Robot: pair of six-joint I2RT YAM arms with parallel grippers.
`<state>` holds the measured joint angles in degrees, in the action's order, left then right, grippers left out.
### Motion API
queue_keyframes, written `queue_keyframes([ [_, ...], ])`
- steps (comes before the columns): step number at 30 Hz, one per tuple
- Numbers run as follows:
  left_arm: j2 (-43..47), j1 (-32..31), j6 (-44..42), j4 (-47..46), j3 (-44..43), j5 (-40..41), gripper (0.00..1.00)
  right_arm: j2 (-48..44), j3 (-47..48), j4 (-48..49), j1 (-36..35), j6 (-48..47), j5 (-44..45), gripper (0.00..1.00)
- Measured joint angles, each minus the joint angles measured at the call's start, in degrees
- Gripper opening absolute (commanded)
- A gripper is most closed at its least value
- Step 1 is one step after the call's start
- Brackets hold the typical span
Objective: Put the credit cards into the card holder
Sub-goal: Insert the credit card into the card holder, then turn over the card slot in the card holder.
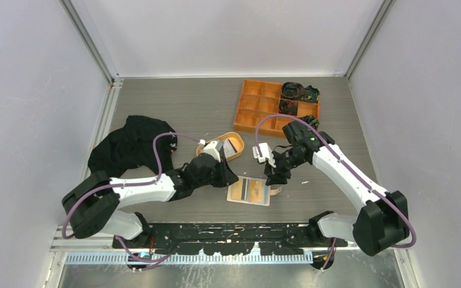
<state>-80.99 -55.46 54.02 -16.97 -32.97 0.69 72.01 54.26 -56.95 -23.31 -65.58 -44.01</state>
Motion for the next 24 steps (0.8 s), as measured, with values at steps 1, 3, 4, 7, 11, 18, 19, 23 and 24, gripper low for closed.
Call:
queue_keyframes([
  [1,1.1,0.2,-0.9,1.8,-0.7,0.4,0.25,-0.8,-0.2,0.3,0.4,0.1,0.0,0.53],
  [3,4.0,0.3,-2.6,4.6,-1.0,1.2,0.3,-2.8,-0.8,0.9,1.6,0.4,0.0,0.59],
  [4,5.5,0.3,-3.5,5.8,-1.1,1.4,0.34,-3.6,-1.2,1.2,2.2,0.5,-0.1,0.66],
  [7,10.9,0.3,-5.6,8.5,-0.8,2.1,0.53,-5.6,-2.0,1.7,3.7,1.1,-0.2,0.99],
  [11,18.4,0.3,-8.4,6.4,2.4,3.2,0.84,-6.1,-2.7,1.8,5.3,0.9,-1.6,1.0],
  [18,20.4,3.0,-11.5,2.0,7.9,1.2,0.67,-1.7,-2.7,-0.4,7.6,1.1,-4.7,0.98],
  [19,18.7,3.5,-11.2,1.0,7.8,-0.5,0.6,0.5,-2.0,-1.2,7.7,1.7,-4.9,0.97],
  [23,9.0,4.2,-8.3,-3.7,5.5,-7.5,0.45,9.8,2.6,-3.6,7.8,6.7,-5.1,0.86],
  [24,5.1,4.1,-6.9,-5.7,4.6,-9.6,0.42,12.1,4.0,-3.8,7.8,9.2,-4.9,0.82],
])
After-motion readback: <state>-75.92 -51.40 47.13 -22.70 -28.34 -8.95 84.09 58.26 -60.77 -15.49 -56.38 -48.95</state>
